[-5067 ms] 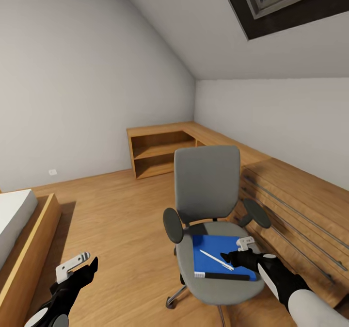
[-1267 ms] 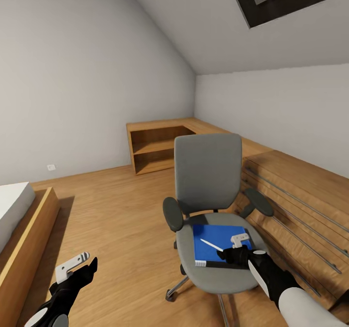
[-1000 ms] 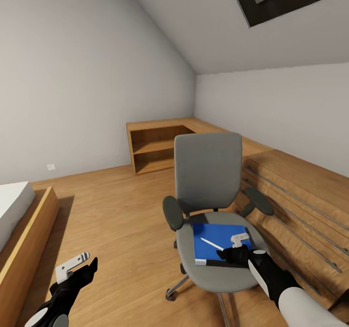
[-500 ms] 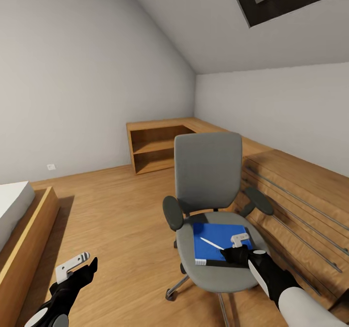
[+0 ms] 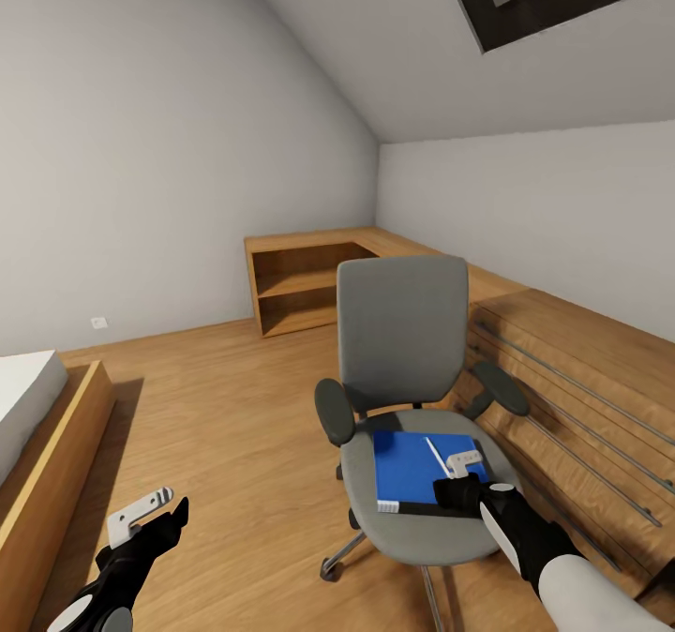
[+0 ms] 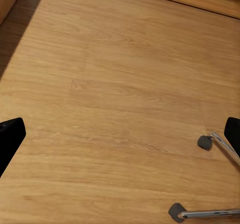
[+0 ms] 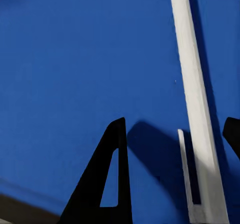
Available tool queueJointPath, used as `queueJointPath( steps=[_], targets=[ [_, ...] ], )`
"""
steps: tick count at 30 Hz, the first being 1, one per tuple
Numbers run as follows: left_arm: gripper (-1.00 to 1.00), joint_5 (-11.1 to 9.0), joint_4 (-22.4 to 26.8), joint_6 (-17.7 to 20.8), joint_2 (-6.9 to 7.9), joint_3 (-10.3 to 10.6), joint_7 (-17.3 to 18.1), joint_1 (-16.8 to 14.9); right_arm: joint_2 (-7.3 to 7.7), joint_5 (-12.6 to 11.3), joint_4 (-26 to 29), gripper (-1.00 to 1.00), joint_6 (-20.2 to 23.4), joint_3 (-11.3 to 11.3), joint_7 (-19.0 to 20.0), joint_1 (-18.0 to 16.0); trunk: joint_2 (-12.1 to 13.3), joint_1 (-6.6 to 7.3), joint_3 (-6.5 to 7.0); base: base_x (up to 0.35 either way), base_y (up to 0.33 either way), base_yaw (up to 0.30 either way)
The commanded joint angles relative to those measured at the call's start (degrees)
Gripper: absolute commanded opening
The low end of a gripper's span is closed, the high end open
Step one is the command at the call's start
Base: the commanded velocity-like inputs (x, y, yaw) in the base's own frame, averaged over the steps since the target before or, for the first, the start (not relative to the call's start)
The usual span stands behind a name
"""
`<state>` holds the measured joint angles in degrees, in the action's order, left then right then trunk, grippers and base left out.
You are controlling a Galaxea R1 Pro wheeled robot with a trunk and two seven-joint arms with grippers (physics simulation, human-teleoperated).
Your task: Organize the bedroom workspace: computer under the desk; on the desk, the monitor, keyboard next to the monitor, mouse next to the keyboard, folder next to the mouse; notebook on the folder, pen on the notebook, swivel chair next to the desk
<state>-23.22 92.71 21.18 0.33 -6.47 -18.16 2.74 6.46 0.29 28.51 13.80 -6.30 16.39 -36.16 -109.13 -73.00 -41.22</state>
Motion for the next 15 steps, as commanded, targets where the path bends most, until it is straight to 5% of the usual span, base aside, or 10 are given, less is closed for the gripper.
queueJointPath(
  steps=[1,15],
  targets=[
    [1.00,-0.6,0.1,0.2,0.03,0.0,-0.4,0.0,0.04,-0.1,0.1,-1.00,0.3,-0.3,0.1,0.0,0.0,0.00,-0.05,0.000,0.000,0.000],
    [1.00,-0.6,0.1,0.2,0.03,0.1,-0.4,0.0,0.09,-0.1,0.1,-1.00,2.3,-0.3,0.2,0.0,0.0,0.00,-0.05,0.000,0.000,0.000]
  ],
)
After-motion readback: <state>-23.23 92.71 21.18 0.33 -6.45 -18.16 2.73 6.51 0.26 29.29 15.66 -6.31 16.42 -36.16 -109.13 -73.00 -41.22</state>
